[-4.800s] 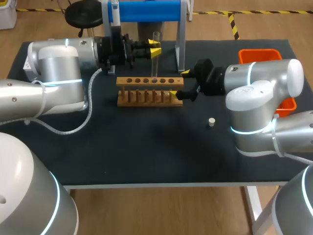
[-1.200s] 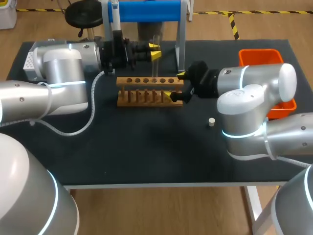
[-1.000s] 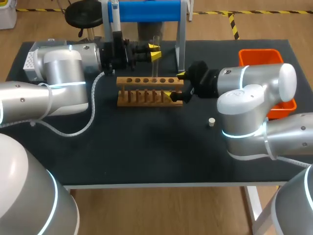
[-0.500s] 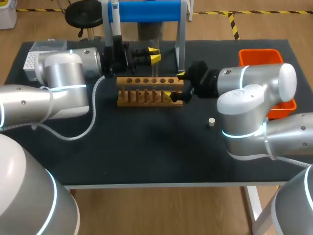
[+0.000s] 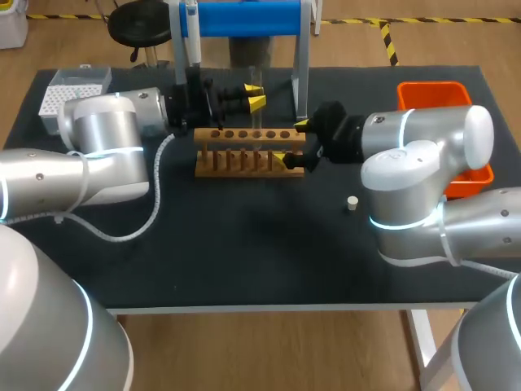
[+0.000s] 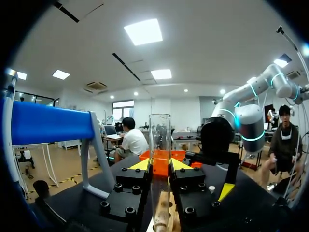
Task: Invert the test tube, pick up the pipette, mount the tip to pipette, aspirate from beaker and dispense into the tube, eject the tip, return the pipette, and cap with the stopper.
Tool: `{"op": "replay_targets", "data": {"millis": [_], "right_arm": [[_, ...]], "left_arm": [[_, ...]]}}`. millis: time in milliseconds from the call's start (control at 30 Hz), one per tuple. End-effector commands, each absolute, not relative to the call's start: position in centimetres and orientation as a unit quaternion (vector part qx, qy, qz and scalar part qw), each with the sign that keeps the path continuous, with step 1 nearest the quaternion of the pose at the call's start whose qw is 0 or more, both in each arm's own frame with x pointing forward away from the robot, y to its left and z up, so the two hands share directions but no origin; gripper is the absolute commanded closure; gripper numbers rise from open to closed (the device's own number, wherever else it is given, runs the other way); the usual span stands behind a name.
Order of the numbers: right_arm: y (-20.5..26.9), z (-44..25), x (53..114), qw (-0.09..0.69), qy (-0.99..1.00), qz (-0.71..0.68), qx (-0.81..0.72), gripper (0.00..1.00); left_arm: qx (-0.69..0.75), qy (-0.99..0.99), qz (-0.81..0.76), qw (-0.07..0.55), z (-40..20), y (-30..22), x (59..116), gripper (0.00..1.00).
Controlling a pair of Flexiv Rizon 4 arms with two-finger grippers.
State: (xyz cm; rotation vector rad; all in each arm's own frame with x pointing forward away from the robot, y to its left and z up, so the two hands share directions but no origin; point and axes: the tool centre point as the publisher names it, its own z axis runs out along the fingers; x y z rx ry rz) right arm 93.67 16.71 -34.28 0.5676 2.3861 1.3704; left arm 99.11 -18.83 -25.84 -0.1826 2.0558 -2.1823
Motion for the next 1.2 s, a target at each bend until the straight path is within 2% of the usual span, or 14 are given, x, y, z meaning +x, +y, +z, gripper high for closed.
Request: {"op": "replay_targets", "data": {"millis": [33, 1200], "right_arm": [[16.8, -34.3, 93.7, 0.165, 0.838, 0.48, 0.2, 0.0], [16.8, -34.3, 93.7, 0.165, 0.838, 0.48, 0.2, 0.0]], "left_arm": [[-0.059, 0.679, -0.728, 0.069, -26.4, -18.9, 99.2, 1.0], [-0.063, 0.682, -0.724, 0.077, -28.9, -18.7, 99.2, 1.0]]}}
